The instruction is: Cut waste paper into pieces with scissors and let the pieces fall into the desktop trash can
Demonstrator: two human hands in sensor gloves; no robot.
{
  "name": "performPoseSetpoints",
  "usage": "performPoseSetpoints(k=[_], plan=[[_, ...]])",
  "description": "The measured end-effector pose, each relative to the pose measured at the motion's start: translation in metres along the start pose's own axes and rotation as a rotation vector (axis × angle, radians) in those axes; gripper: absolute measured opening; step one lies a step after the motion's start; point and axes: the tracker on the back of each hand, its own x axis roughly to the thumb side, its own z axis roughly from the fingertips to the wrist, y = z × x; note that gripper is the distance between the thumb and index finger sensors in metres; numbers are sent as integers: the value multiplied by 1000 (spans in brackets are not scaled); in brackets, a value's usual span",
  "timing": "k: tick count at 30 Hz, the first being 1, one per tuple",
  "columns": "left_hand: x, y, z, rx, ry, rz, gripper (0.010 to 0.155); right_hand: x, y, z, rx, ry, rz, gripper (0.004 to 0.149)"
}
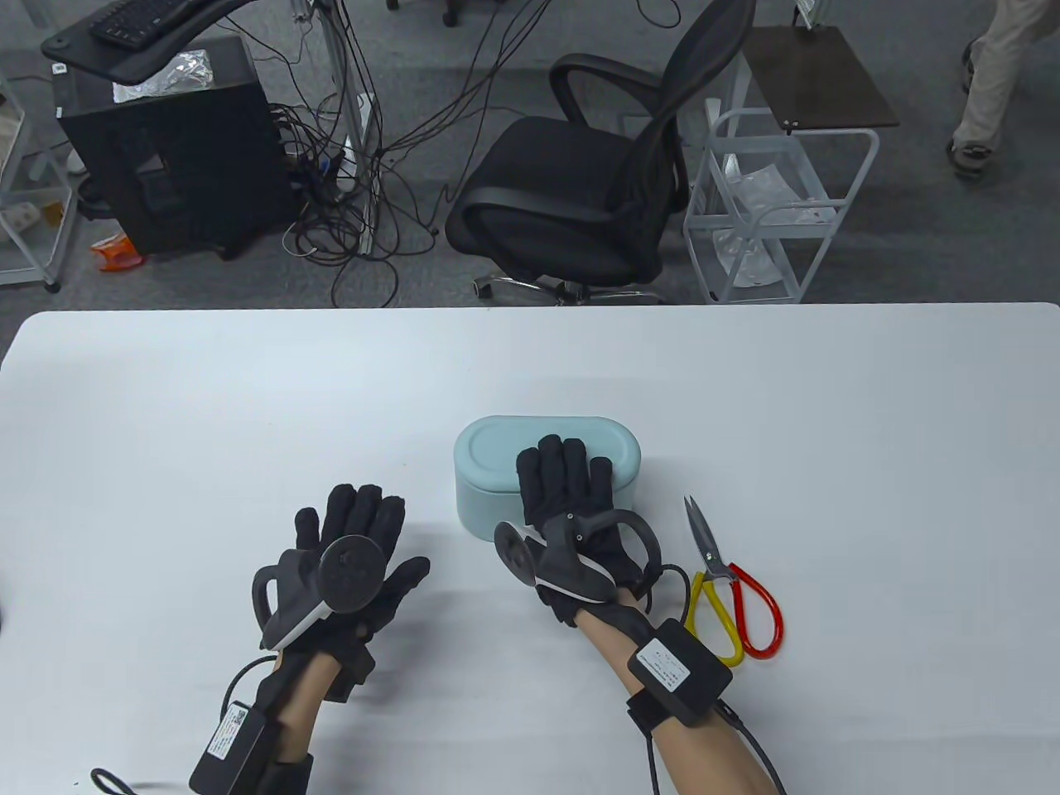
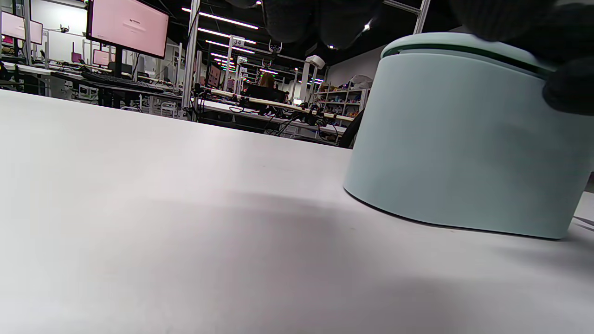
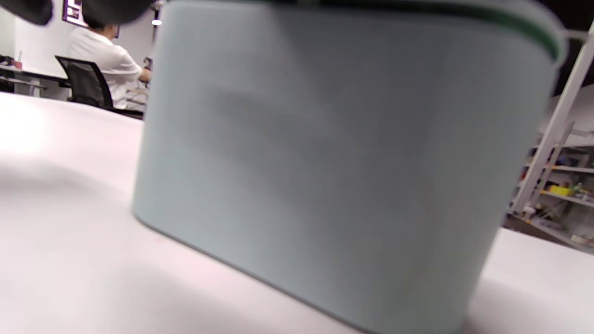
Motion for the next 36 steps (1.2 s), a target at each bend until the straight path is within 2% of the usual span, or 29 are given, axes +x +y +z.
performPoseSetpoints(k=[7,13,23,36], plan=[[6,-1,2,-13,-22,91,84,2,4,1,-8,22,-8,88],[7,-3,1,-22,-14,39,84,3,6,0,-6,11,28,86],[5,-2,2,-13,-3,52,84,5,14,0,-6,11,77,86],[4,-1,3,15,-8,34,85,2,10,0,-42,32,-9,86]])
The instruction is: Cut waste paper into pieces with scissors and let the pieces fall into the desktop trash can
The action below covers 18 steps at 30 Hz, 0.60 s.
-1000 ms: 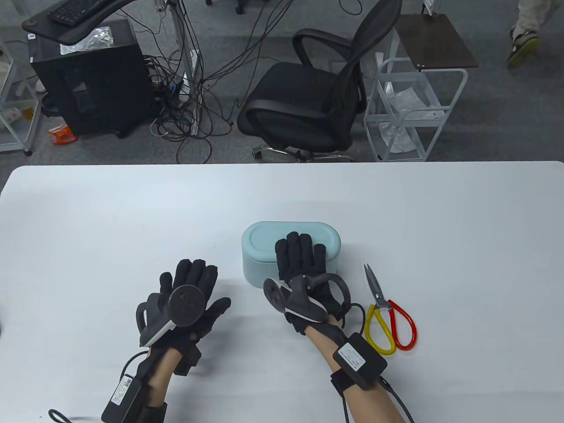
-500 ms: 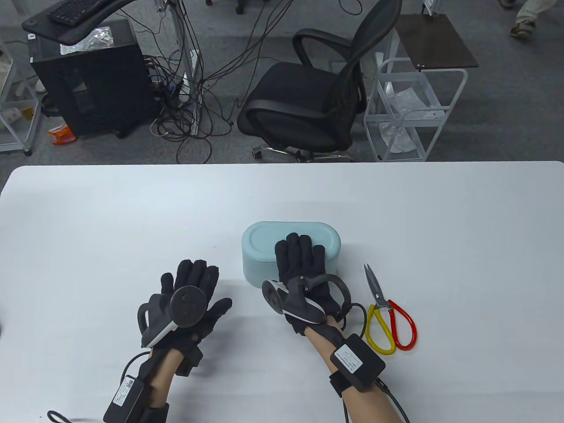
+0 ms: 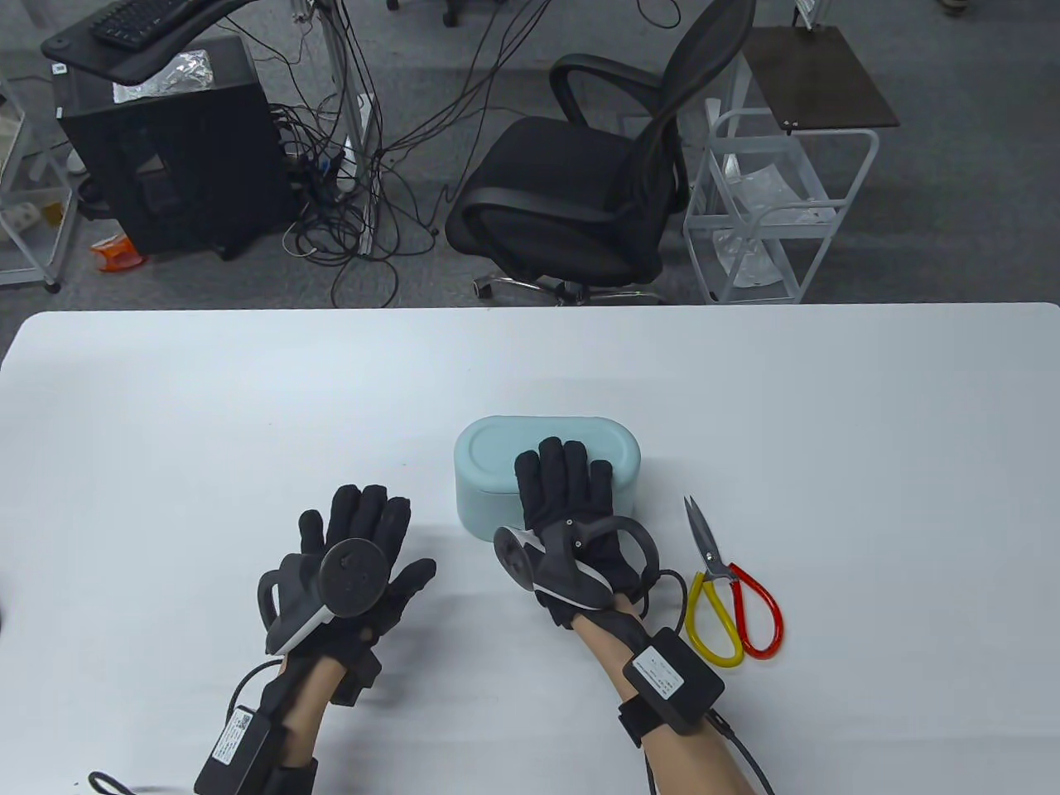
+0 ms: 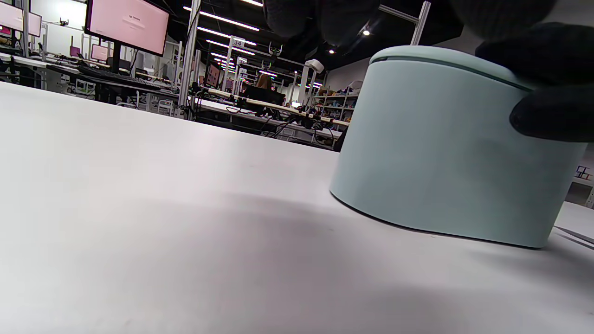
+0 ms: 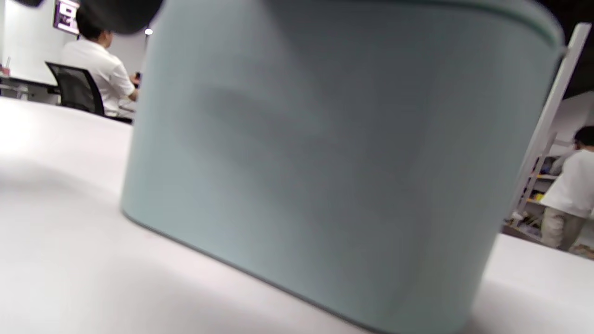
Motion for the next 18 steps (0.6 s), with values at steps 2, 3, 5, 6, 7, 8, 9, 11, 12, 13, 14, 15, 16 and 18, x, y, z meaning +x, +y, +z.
performPoseSetpoints(k=[2,3,5,6,7,8,9,11,12,13,14,15,16,18], plan=[[0,0,0,1,-1,-4,85,0,-2,2,-7,-4,-12,85],[0,0,0,2,-1,-12,85,1,-5,4,-22,-20,25,85],[0,0,0,1,-4,-33,86,2,-9,9,-40,-45,65,84],[0,0,0,3,-5,-35,86,2,-12,11,-51,-54,69,84],[0,0,0,3,-5,-36,86,1,-16,15,-63,-65,55,82],[0,0,0,1,-3,-36,86,-1,-20,17,-64,-69,27,82],[0,0,0,1,-2,-35,86,-3,-22,19,-63,-68,1,81],[-1,1,0,2,0,-33,86,-10,-29,24,-52,-65,-59,80],[-1,0,0,1,3,-34,87,-14,-32,27,-40,-69,-82,80],[-1,1,0,0,4,-35,87,-21,-36,29,-24,-75,-106,79],[-2,1,0,-3,3,-32,87,-26,-38,31,-13,-69,-126,78],[-2,1,0,-3,5,-30,87,-32,-40,34,-8,-57,-145,78],[-2,0,-1,-4,8,-28,87,-41,-41,38,-6,-47,-166,77],[-3,0,-1,-7,11,-30,87,-59,-42,45,2,-24,-181,77]])
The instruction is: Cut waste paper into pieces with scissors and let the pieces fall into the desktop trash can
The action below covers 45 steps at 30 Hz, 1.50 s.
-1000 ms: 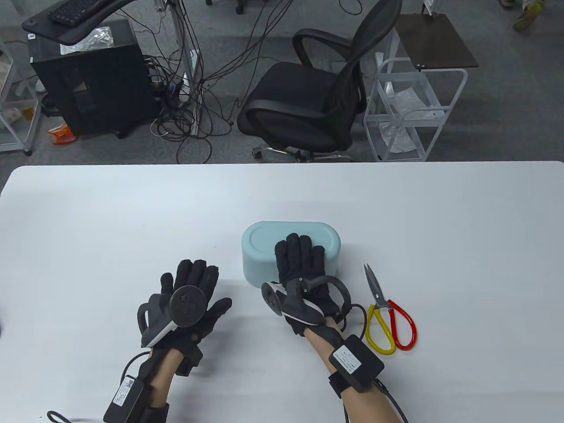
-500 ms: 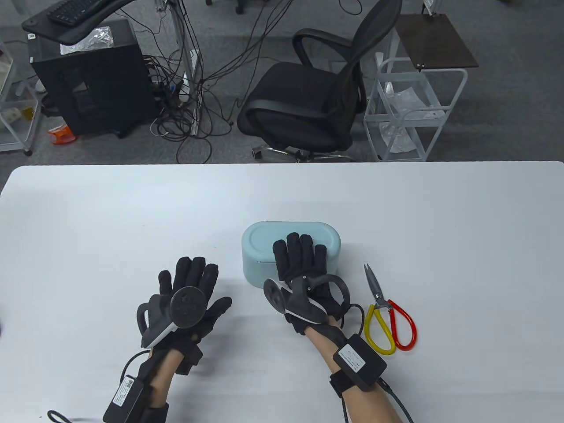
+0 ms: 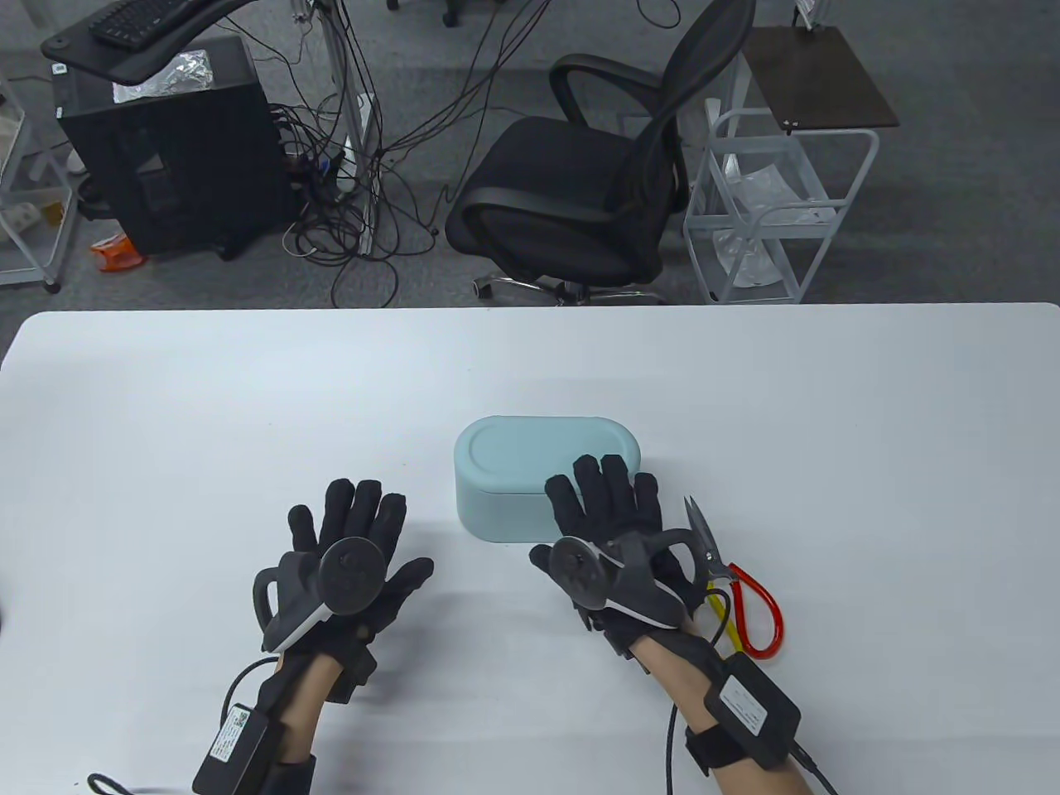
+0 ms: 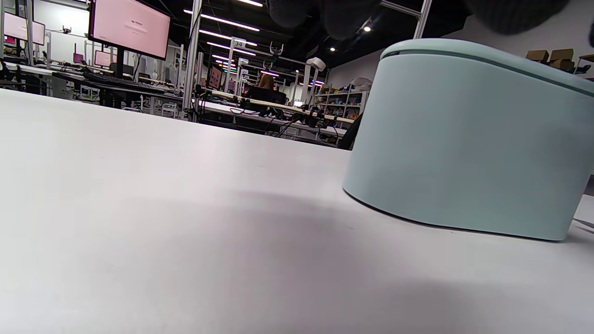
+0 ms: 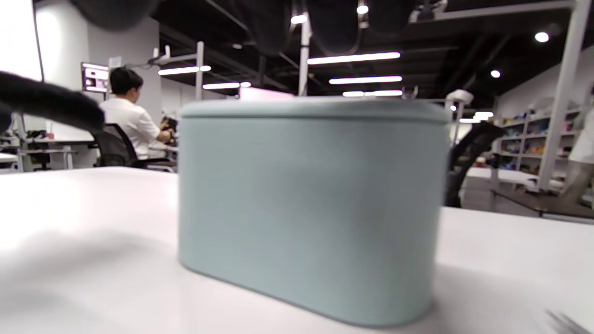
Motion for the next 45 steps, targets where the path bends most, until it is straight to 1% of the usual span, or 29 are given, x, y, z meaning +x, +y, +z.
performPoseSetpoints(k=[4,6,11,15,20,23,26,31,37,45], plan=[[0,1,0,5,2,1,87,-31,-5,16,-18,44,29,77],[0,2,0,20,1,-7,87,-50,-4,26,-6,74,11,77],[0,3,-1,25,-4,-3,87,-89,4,45,37,128,-21,78],[-1,3,-1,11,-4,-5,87,-114,11,56,59,170,-46,78],[-1,3,-1,9,-10,-6,87,-139,24,71,31,235,-114,79],[-1,1,-2,1,-10,-10,87,-152,31,73,14,279,-133,79],[-1,-1,-3,-4,-4,-9,87,-158,34,76,16,302,-153,79],[-2,-1,-3,1,-6,-2,87,-155,34,82,-9,290,-167,80],[-2,-1,-3,0,-12,3,87,-146,36,82,4,261,-146,80],[1,-2,-2,5,-28,1,87,-145,38,83,26,273,-141,80]])
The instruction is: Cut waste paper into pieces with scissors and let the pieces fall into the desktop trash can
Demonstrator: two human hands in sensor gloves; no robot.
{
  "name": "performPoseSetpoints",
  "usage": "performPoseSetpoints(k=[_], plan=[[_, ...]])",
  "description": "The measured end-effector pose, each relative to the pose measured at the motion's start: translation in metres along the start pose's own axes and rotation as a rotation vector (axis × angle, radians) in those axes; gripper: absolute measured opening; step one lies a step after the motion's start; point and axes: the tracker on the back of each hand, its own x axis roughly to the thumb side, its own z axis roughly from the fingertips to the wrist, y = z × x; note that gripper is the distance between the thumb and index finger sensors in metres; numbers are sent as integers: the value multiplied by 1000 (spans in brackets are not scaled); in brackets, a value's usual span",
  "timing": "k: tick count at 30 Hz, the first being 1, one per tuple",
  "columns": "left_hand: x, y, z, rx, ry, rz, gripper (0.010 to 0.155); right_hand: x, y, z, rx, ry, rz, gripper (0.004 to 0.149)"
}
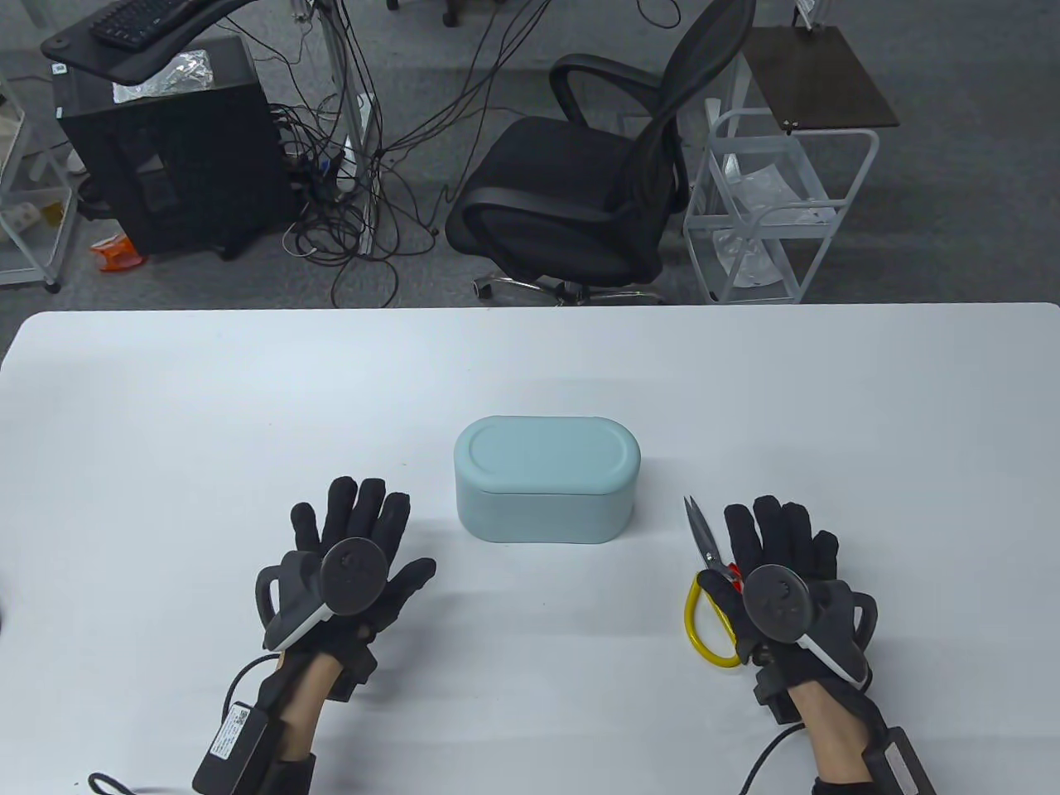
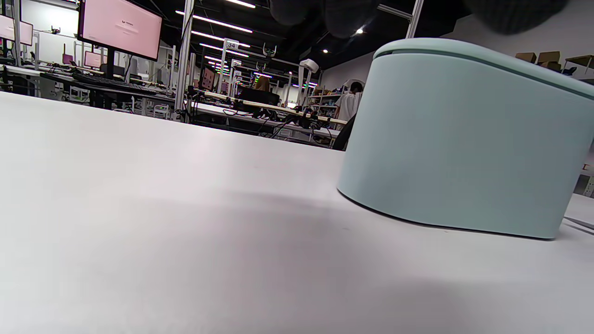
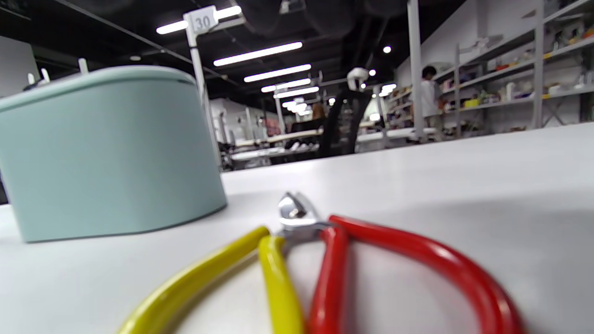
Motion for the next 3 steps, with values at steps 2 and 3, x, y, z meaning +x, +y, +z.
performPoseSetpoints(k=[2,3], plan=[[0,0,0,-1,0,0,87,0,1,0,-3,0,5,80],[0,0,0,-1,-1,-1,87,0,1,0,-1,0,5,80]])
